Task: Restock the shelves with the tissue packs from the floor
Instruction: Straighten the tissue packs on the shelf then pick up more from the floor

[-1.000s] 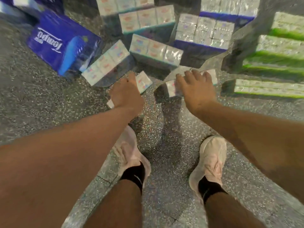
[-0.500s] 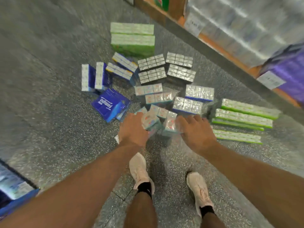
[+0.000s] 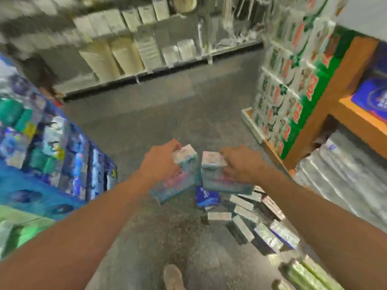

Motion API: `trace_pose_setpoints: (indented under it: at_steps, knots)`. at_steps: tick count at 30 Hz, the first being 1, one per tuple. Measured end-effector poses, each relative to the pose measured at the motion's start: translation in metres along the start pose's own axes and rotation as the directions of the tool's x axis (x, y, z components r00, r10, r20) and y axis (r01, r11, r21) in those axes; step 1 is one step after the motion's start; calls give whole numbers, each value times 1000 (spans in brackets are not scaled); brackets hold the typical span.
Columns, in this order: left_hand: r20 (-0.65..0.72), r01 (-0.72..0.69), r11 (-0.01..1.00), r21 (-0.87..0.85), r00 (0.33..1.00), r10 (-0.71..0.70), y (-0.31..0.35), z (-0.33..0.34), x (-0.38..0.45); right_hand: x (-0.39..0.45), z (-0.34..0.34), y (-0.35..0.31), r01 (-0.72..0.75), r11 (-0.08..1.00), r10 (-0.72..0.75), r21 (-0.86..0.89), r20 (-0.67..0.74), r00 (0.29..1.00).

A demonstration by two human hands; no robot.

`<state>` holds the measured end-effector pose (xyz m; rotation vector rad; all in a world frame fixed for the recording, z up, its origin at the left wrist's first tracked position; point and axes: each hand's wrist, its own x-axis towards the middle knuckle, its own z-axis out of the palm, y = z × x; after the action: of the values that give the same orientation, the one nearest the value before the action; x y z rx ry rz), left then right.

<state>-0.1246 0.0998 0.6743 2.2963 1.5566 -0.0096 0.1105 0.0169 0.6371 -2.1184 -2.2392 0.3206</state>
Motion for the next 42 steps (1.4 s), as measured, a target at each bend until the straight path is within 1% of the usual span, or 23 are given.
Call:
trace_pose_setpoints:
  at_steps: [2, 3, 5, 7, 10, 12, 17, 19, 21, 25, 27, 29, 31, 35, 38, 40, 42]
  knots:
    - [-77, 49, 999, 15, 996, -48, -27, -57, -38, 16, -45, -48, 166, 986, -166, -7, -34, 986]
    - [-114, 69, 997, 25, 991, -66, -41, -84, -58, 24, -63, -73, 252, 967, -253, -22, -57, 966]
    - [-170, 130, 991, 45, 978, -121, -71, -133, -103, 39, -95, -128, 403, 914, -405, -38, -85, 910]
    - [-205, 208, 977, 42, 959, -196, -106, -179, -154, 47, -121, -188, 524, 851, -523, -16, -105, 846]
    - [-240, 298, 955, 16, 928, -285, -157, -233, -240, 51, -152, -287, 647, 761, -639, 40, -118, 760]
    - [-257, 360, 933, 25, 904, -342, -193, -257, -299, 50, -164, -358, 730, 681, -721, 54, -120, 682]
    - [-354, 510, 858, -50, 795, -493, -283, -287, -447, 31, -174, -546, 882, 469, -877, 47, -90, 471]
    - [-389, 569, 818, -86, 737, -553, -319, -292, -503, 13, -171, -620, 917, 396, -913, 39, -83, 398]
    - [-421, 627, 770, -118, 670, -611, -356, -292, -556, -5, -165, -693, 951, 310, -947, -5, -87, 309]
    - [-507, 738, 660, -144, 517, -689, -417, -291, -651, -40, -148, -820, 981, 153, -980, -117, -143, 136]
    - [-551, 776, 620, -117, 469, -690, -440, -296, -686, -55, -141, -872, 972, 120, -977, -204, -200, 78]
    - [-618, 804, 592, -65, 433, -656, -459, -302, -710, -60, -135, -914, 946, 84, -969, -315, -247, 4]
    - [-696, 815, 578, -35, 396, -600, -478, -310, -723, -53, -131, -946, 933, 52, -954, -355, -294, -59]
    - [-824, 826, 561, 56, 356, -441, -520, -314, -722, -24, -126, -993, 929, 27, -883, -368, -445, -150]
    - [-891, 835, 549, 47, 284, -355, -562, -307, -707, 4, -114, -1025, 918, -13, -833, -397, -504, -230]
    - [-904, 842, 539, 23, 248, -349, -587, -305, -692, 28, -104, -1046, 920, -36, -832, -390, -498, -244]
    - [-910, 861, 509, -14, 199, -363, -609, -305, -677, 52, -94, -1067, 926, -68, -840, -372, -479, -254]
